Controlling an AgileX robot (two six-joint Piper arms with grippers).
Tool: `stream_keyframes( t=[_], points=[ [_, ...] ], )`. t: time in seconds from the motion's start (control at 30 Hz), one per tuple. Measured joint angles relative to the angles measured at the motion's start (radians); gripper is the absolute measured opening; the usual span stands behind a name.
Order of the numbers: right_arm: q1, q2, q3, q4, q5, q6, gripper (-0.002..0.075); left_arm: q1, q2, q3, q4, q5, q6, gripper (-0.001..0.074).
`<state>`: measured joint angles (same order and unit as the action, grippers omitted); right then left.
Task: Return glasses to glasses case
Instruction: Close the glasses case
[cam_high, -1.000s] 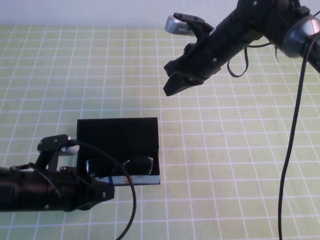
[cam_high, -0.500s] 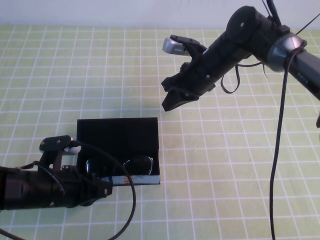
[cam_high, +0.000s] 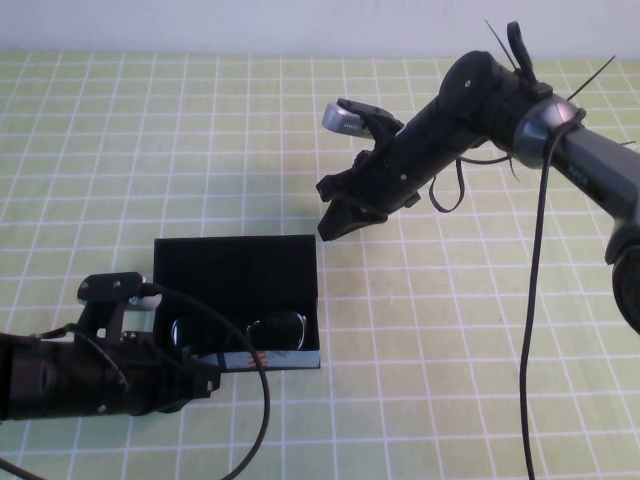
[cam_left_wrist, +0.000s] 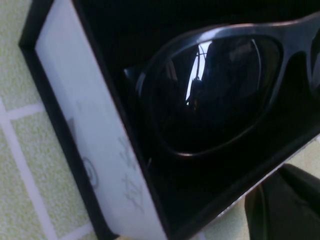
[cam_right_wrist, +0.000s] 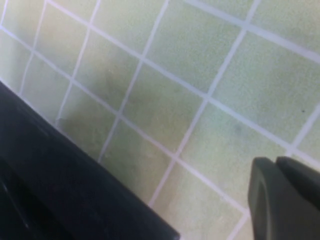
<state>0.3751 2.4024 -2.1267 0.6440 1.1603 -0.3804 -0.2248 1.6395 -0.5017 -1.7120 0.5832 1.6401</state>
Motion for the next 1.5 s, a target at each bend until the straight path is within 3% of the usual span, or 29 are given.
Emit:
stream_keyframes(
  t=[0.8,1.5],
  points=[
    [0.000,0.036,0.000,0.158,0.048,-0.097,-0.0011,0.000,0.000,0.000,0.000,-0.004,0.000,-0.0002],
    [0.113,-0.085,0.026,0.043,0.055,-0.090,-0.0011,0.000,0.000,0.000,0.000,-0.004,0.000,-0.0002]
  ],
)
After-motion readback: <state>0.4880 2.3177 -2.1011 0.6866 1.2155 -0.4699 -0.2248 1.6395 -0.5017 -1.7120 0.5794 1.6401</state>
